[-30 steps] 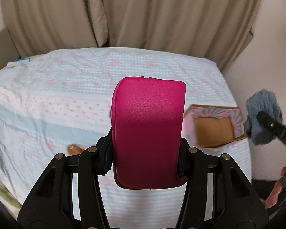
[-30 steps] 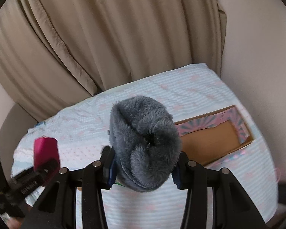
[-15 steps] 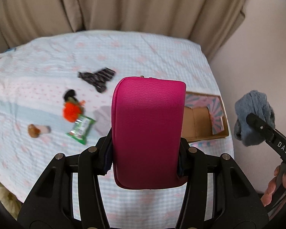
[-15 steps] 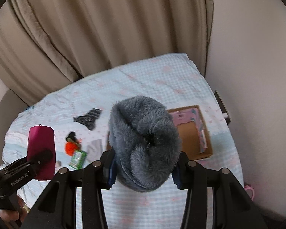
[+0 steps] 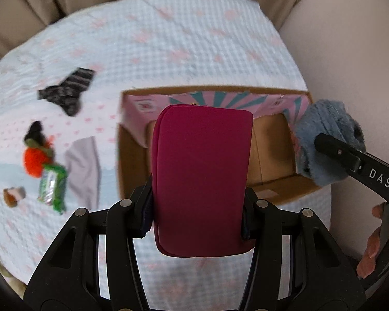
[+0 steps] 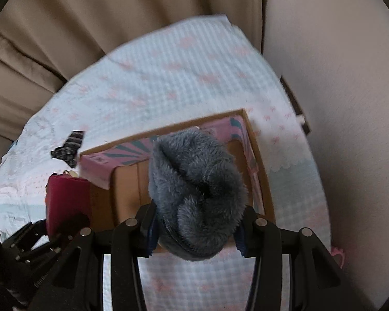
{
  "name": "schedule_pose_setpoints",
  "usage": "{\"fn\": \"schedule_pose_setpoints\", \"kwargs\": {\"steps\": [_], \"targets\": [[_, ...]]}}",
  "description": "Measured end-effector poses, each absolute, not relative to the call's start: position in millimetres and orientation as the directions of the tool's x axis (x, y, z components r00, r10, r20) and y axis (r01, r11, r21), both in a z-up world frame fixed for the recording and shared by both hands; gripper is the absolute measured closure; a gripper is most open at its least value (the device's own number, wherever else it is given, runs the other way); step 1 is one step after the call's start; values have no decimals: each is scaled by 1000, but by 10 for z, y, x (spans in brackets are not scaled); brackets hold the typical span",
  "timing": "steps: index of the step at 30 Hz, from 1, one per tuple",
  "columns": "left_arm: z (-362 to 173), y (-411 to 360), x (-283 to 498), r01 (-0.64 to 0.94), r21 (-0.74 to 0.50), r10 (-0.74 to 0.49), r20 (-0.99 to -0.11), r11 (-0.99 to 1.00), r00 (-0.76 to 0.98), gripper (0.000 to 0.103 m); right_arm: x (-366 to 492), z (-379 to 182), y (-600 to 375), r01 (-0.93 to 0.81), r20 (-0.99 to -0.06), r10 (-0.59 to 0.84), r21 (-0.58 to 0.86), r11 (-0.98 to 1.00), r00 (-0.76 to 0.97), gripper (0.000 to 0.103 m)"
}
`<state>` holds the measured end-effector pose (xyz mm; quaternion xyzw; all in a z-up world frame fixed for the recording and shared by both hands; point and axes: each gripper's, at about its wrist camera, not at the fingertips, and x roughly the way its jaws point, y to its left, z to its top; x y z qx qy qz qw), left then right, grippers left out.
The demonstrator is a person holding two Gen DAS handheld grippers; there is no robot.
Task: Organize soft objects
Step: 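Carry the pink pouch and grey sock ball over the box with both tools, then open both tools to drop the pouch and sock ball into the box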
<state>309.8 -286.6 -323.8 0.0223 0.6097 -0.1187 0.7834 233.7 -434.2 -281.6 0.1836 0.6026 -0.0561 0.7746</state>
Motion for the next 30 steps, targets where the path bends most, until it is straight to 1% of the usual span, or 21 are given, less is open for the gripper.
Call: {"fn": "schedule_pose_setpoints", "kwargs": {"steps": [3,6,11,12,13,14,15,16,17,18,30], "targets": [[-3537,-2978,3259,222,-126,-163,-974,967,157,57,2467,-3054,-4395,327,-959,169,238,914,226,58],[-3793,-3082,3358,238,-122,-150,-983,964,105,57,2568,-3277,-4415,340,-967,174,230,912,188,57],[-4020,-3141,3404,253,-122,-140,-988,960,56,57,2644,-3495,-4422,350,-966,206,248,903,153,57],[-4035,-3143,3401,256,-124,-142,-988,959,55,56,2649,-3520,-4413,348,-965,214,254,903,150,56],[-4028,-3148,3397,264,-117,-139,-988,958,67,50,2664,-3539,-4416,345,-964,220,260,902,150,53],[-4016,-3156,3398,282,-118,-144,-987,952,75,43,2675,-3542,-4401,336,-964,218,259,906,154,46],[-3995,-3167,3396,303,-106,-138,-986,947,89,19,2698,-3536,-4376,325,-965,208,251,912,161,36],[-3980,-3190,3403,329,-62,-106,-987,942,118,1,2716,-3523,-4357,309,-965,198,243,919,171,27],[-3957,-3190,3398,348,-28,-84,-986,937,146,0,2716,-3493,-4346,294,-964,190,240,925,188,9],[-3940,-3191,3395,369,-4,-68,-985,929,161,0,2717,-3471,-4347,288,-960,189,244,926,206,1],[-3571,-3084,3393,356,-30,-112,-971,934,213,0,2643,-3222,-4317,279,-949,164,240,930,270,1]]}}
